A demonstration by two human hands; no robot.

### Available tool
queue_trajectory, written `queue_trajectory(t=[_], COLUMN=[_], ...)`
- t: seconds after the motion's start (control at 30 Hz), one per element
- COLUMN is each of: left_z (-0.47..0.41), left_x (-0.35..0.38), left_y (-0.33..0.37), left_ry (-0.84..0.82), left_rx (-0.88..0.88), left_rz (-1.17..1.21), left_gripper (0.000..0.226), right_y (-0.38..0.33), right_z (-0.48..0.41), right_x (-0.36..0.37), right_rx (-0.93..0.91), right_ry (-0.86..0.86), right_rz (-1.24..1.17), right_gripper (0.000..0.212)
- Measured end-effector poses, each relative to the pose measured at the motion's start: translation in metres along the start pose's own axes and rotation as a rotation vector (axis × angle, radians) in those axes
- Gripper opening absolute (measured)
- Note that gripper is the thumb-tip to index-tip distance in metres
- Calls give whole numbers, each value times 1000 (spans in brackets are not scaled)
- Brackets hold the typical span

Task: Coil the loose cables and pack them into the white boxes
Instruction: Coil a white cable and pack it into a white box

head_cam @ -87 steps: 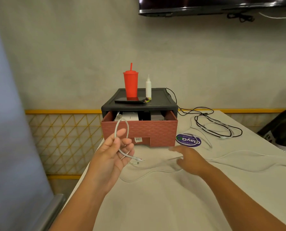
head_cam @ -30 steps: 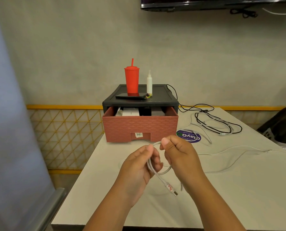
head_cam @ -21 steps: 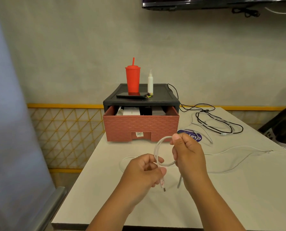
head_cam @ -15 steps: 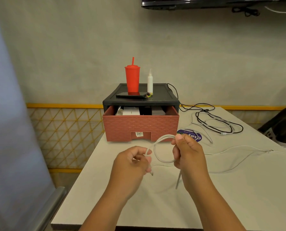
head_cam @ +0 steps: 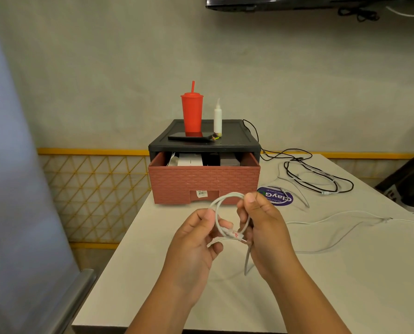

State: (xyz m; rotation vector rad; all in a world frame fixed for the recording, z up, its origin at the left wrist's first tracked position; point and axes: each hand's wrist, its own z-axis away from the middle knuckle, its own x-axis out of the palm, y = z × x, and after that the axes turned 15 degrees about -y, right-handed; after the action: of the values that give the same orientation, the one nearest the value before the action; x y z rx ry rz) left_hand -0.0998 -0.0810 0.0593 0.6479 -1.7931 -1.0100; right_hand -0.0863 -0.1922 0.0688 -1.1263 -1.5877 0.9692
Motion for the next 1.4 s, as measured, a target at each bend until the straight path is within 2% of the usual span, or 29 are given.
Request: queue_trajectory(t=[0.17,0.3,0.4,0.5,0.6,0.77,0.9,1.0,1.07,1.13,1.2,1.27,1.33,1.4], left_z=[3,5,5,3,-4,-9,-12,-14,-14,-16,-17,-18,-18,-17], left_x=[-9,-13,-17,-20,-18,-2,-10,-23,-27,-26,-23,-23,-26,-32], left_y=[-5,-8,-8,-3,6,19,19,26,32,36,36,31,21,12], left_ry=[-137,-233,-218,-179,-116,-160,-207,-281,-220,-134,-84,-13,40,-9], left_rx=[-115,-145,-165,-182,-161,-189,-63,80,158,235,285,291,255,229], left_rz=[-61,-43,-29,-31,-24,160,468,635,623,522,306,-28,-466,-817], left_gripper=[11,22,23,22,38,24,24,45,42,31,28,28,36,40], right_y=[-5,-4,-4,-3,-2,2,2,9,15,19,21,18,9,-3], right_z=[-2,-2,-1,-1,-1,2,3,6,9,13,17,21,25,27], right_x=[-5,-5,-5,-6,-5,-3,-8,-23,-31,-35,-34,-30,-24,-20], right_rx=[30,35,-9,-77,-81,-102,-67,-40,-22,36,100,105,72,39], right_ry=[-38,-88,-79,-12,7,-36,-94,-74,-96,-181,-304,-418,-473,-470], right_rz=[-38,-70,-1,254,407,404,272,513,742,898,1034,1103,1128,1174], right_gripper=[30,30,30,33,33,27,30,26,25,22,23,26,26,22])
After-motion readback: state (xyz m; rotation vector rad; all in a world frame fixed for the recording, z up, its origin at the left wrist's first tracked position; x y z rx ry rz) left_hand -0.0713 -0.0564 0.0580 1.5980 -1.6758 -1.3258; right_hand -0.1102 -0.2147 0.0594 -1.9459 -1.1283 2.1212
